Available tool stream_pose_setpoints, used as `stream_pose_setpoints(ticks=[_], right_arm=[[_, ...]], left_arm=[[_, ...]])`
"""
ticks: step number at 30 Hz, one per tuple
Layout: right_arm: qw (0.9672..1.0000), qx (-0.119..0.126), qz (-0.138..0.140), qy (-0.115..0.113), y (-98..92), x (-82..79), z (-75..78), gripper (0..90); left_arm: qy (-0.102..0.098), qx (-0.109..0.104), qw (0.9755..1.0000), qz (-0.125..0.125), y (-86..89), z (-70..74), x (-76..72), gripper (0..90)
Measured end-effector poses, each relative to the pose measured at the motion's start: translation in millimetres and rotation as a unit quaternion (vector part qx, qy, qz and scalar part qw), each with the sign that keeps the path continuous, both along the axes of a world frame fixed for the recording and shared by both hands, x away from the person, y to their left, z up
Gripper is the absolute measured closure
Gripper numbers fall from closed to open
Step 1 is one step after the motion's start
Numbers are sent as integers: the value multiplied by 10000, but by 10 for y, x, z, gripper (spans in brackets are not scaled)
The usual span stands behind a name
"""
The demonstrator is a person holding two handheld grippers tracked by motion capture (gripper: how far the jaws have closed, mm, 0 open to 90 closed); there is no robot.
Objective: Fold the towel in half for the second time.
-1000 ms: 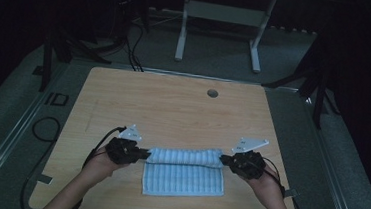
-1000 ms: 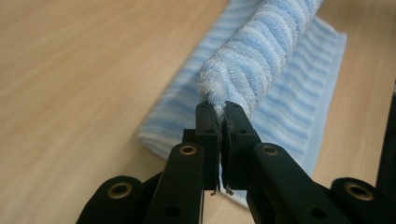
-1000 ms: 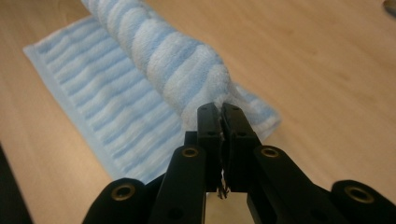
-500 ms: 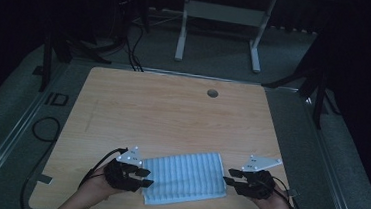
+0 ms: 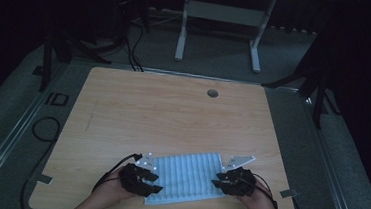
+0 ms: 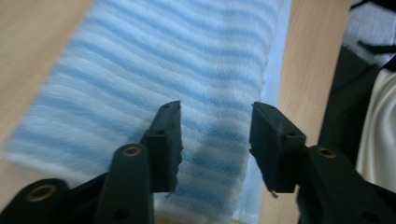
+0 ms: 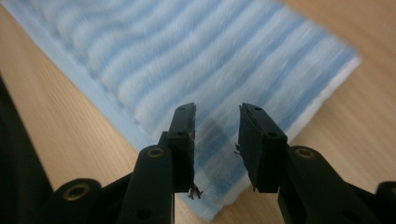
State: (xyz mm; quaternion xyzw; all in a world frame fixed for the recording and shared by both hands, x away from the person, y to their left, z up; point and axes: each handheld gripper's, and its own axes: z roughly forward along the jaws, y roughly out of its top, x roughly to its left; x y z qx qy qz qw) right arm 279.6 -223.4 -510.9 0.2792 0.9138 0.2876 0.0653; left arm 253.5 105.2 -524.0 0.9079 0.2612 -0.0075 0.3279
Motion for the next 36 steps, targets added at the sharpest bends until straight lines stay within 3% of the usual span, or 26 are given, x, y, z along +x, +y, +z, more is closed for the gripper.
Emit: stream_pose_setpoints(ticks=[1, 3, 8, 11, 14, 18, 25, 26, 27, 28, 29, 30, 31, 36], right_arm=[[9998, -176, 27, 66, 6, -2, -82, 642], [9994, -297, 2, 164, -6, -5, -159, 641], [9996, -222, -2, 190, -35, -8, -185, 641], [9994, -245, 64, 242, 7, 37, -187, 627], [9997, -199, -14, 144, 72, 94, -201, 627], [9997, -215, -92, 76, 175, 205, -206, 624], [9996, -215, -184, 20, 350, 460, -208, 609], [9995, -235, -199, 27, 383, 524, -205, 605], [9994, -250, -226, 24, 408, 582, -201, 598], [9994, -250, -226, 24, 408, 582, -201, 598], [9994, -236, -259, 56, 455, 703, -201, 594], [9993, -236, -297, 67, 475, 764, -200, 595], [9993, -206, -310, 95, 491, 826, -201, 593], [9986, -114, -464, 226, 563, 1073, -201, 564]], left_arm=[[27, 112, 9999, -44, -36, -83, -16, 503], [0, 65, 10000, 7, -31, -125, -27, 489], [-86, 62, 9999, 33, -16, -139, -47, 489], [-217, 145, 9996, 117, 28, -143, 8, 491], [-341, 166, 9989, 261, 84, -151, 91, 491], [-445, 74, 9986, 267, 196, -173, 270, 490], [-276, 19, 9983, 504, 366, -161, 653, 489], [-276, 19, 9983, 504, 366, -161, 653, 490], [-236, 43, 9980, 582, 404, -153, 771, 489], [-236, 43, 9980, 582, 404, -153, 771, 489], [-189, 41, 9980, 602, 439, -149, 894, 489], [-189, 41, 9980, 602, 439, -149, 894, 489], [-183, 75, 9979, 625, 470, -146, 1013, 489], [-194, 220, 9970, 717, 490, -127, 1247, 489]])
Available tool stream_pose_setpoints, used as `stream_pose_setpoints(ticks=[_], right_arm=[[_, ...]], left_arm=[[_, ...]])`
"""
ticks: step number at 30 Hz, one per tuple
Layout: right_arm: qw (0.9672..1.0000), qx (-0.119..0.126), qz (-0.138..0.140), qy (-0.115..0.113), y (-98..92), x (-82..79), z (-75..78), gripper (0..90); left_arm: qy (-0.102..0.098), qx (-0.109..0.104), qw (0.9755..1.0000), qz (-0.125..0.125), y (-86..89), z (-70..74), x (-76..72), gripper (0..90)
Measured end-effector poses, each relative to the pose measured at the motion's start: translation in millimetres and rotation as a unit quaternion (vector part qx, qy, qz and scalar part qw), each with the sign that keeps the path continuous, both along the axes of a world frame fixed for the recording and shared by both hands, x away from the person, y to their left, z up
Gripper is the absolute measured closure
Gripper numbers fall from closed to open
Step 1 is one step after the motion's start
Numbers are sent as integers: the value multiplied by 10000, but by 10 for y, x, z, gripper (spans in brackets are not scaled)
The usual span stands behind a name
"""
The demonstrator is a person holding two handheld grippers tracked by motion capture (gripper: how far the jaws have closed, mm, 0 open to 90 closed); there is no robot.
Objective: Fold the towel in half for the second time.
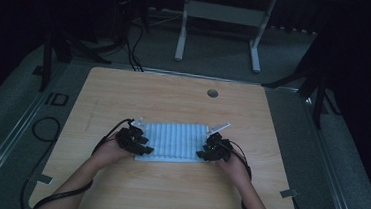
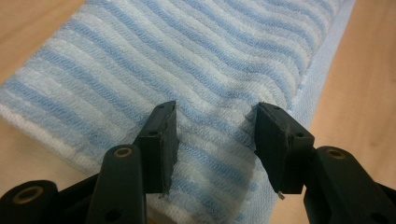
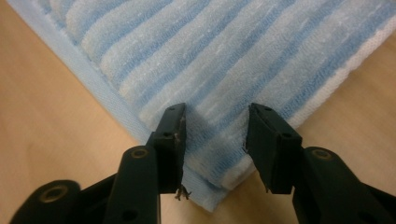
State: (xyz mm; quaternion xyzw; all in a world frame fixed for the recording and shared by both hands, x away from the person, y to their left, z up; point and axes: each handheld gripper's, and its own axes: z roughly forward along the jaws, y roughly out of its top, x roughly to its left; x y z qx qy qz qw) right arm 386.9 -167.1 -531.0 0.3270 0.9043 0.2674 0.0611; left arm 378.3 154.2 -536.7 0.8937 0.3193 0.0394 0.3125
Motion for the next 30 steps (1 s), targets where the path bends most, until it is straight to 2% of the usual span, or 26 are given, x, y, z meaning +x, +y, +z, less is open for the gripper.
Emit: stream_pose_setpoints(ticks=[3, 4, 9, 11, 13, 15, 16, 17, 18, 19, 21, 22, 23, 25, 26, 29, 30], right_arm=[[10000, -43, -42, -34, 36, 62, 0, 559], [9999, -48, -77, -55, 60, 126, -1, 540], [9998, -8, -179, -40, 141, 291, -5, 516], [9998, -6, -202, 7, 172, 334, -1, 504], [9999, 23, -111, 55, 191, 357, 9, 474], [9999, 115, -12, 6, 180, 341, 42, 461], [9999, 115, -12, 6, 180, 341, 42, 461], [9999, 115, -12, 6, 180, 341, 42, 461], [9990, 453, 58, -2, 97, 313, 115, 360], [9986, 529, 57, 3, 72, 301, 143, 320], [9982, 587, 106, -99, 29, 254, 193, 221], [9977, 650, 93, -141, 11, 232, 216, 203], [9972, 717, 69, -212, -8, 208, 230, 189], [9967, 673, 101, -433, -28, 148, 234, 122], [9967, 619, 123, -513, -45, 122, 231, 128], [9964, 646, 144, -526, -94, 80, 211, 122], [9955, 698, 143, -627, -160, 29, 190, 122]], left_arm=[[-14, 51, 10000, 30, 1, 2, 72, 489], [6, 46, 9999, 96, 14, 5, 142, 488], [-3, 137, 9997, 224, 46, 17, 277, 485], [31, 131, 9995, 272, 64, 22, 325, 484], [101, 67, 9994, 318, 88, 43, 347, 484], [85, 43, 9994, 324, 98, 61, 336, 480], [47, -50, 9995, 321, 109, 78, 314, 480], [47, -50, 9995, 321, 109, 78, 314, 452], [-16, -420, 9988, 245, 144, 119, 225, 360], [-16, -481, 9986, 230, 150, 127, 198, 310], [-34, -500, 9985, 226, 150, 129, 172, 205], [-208, -492, 9982, 255, 148, 130, 108, 148], [-304, -543, 9976, 300, 153, 128, 74, 138], [-479, -551, 9963, 444, 167, 128, 10, 109], [-508, -574, 9959, 487, 184, 125, -17, 72], [-568, -570, 9951, 577, 227, 107, -65, 64], [-608, -504, 9946, 677, 279, 82, -100, 29]])
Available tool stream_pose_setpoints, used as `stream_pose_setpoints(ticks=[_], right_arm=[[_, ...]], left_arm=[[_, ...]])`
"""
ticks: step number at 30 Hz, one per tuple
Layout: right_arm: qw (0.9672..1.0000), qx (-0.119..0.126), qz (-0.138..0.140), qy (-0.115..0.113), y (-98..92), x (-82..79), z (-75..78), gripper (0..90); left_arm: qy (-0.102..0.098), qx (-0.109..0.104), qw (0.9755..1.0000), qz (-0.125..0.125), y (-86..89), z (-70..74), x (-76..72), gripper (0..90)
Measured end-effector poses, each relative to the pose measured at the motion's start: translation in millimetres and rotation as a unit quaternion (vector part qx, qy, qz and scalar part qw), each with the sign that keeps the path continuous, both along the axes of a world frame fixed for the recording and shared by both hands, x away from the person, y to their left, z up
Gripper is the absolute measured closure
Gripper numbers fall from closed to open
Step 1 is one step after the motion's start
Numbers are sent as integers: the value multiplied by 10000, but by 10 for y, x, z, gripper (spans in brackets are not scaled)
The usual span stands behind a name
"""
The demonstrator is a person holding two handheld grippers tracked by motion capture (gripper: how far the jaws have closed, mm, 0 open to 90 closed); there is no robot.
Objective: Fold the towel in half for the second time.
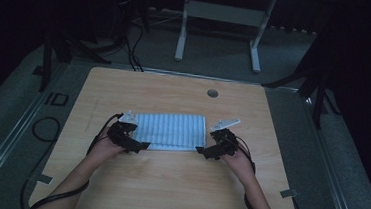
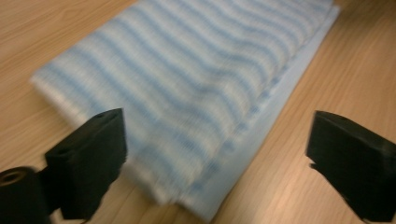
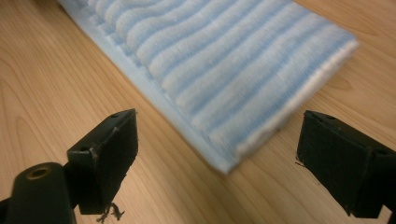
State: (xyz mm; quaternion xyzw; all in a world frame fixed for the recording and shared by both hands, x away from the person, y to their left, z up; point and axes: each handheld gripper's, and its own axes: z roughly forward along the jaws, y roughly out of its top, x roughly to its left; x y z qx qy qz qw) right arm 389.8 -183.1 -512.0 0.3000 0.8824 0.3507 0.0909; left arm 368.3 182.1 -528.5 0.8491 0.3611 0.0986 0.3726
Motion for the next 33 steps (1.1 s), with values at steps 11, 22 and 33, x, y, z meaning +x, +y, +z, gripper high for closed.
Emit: stream_pose_setpoints(ticks=[11, 22, 33], right_arm=[[9991, 130, -244, -317, -447, -237, -178, 120], [9973, 144, -605, -382, -792, -440, -281, 107], [9921, 316, -1076, -558, -1147, -797, -238, 107]], left_arm=[[-341, -151, 9985, 409, 256, -84, -239, 18], [-346, -263, 9967, 691, 481, -217, -525, 18], [-294, -557, 9932, 979, 689, -236, -812, 17]])
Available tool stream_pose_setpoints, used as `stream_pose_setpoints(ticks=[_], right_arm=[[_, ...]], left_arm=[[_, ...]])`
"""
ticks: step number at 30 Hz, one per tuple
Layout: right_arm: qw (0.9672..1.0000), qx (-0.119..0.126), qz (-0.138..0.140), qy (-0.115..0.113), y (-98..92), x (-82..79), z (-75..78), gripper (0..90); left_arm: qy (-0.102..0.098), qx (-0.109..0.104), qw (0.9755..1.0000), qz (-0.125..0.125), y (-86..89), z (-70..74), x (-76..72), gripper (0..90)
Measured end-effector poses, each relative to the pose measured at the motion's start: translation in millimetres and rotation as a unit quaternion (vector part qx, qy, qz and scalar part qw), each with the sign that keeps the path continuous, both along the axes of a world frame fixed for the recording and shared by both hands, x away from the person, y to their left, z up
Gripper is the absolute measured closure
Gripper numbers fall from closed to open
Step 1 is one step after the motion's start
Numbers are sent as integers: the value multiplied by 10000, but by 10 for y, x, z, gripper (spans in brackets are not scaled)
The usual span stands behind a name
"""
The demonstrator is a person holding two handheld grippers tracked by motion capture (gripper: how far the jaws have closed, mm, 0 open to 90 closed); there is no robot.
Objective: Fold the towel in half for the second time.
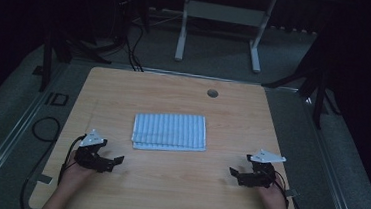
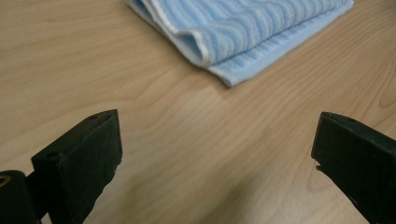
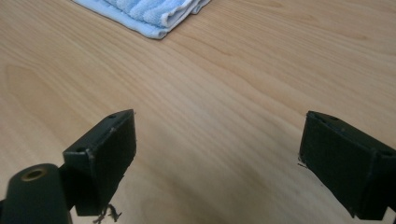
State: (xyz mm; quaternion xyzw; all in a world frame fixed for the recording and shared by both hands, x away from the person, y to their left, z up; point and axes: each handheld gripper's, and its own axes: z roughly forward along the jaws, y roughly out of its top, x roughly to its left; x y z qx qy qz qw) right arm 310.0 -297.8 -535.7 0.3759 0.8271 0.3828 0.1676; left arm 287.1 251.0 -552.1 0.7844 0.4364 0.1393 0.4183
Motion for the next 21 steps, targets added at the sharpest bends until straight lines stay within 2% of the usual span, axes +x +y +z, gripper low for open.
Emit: stream_pose_setpoints(ticks=[5, 6, 7, 8, 9, 10, 11, 12, 16, 21], right_arm=[[9999, -5, -107, -110, -78, -110, -30, 107], [9996, -43, -224, -170, -118, -152, -35, 107], [9996, -43, -224, -170, -118, -152, -35, 107], [9990, 53, -379, -221, -163, -188, -19, 107], [9990, 53, -379, -221, -163, -188, -19, 107], [9978, 113, -556, -355, -223, -234, -3, 107], [9978, 113, -556, -355, -223, -234, -3, 107], [9968, 95, -683, -412, -272, -244, -3, 107], [9953, 239, -873, -356, -371, -215, -12, 109], [9943, 352, -947, -339, -412, -204, -8, 129]], left_arm=[[-20, -90, 9999, 119, 55, -9, -70, 18], [-25, -122, 9998, 143, 65, -5, -85, 18], [-38, -147, 9997, 168, 72, -4, -97, 18], [-69, -171, 9997, 175, 82, -5, -113, 18], [-81, -176, 9996, 193, 88, -11, -125, 18], [-95, -194, 9996, 189, 97, -19, -139, 17], [-117, -230, 9995, 179, 97, -24, -153, 17], [-112, -216, 9996, 168, 94, -25, -158, 18], [-154, -147, 9996, 185, 72, -20, -170, 18], [-183, -242, 9991, 294, 103, -26, -163, 18]])
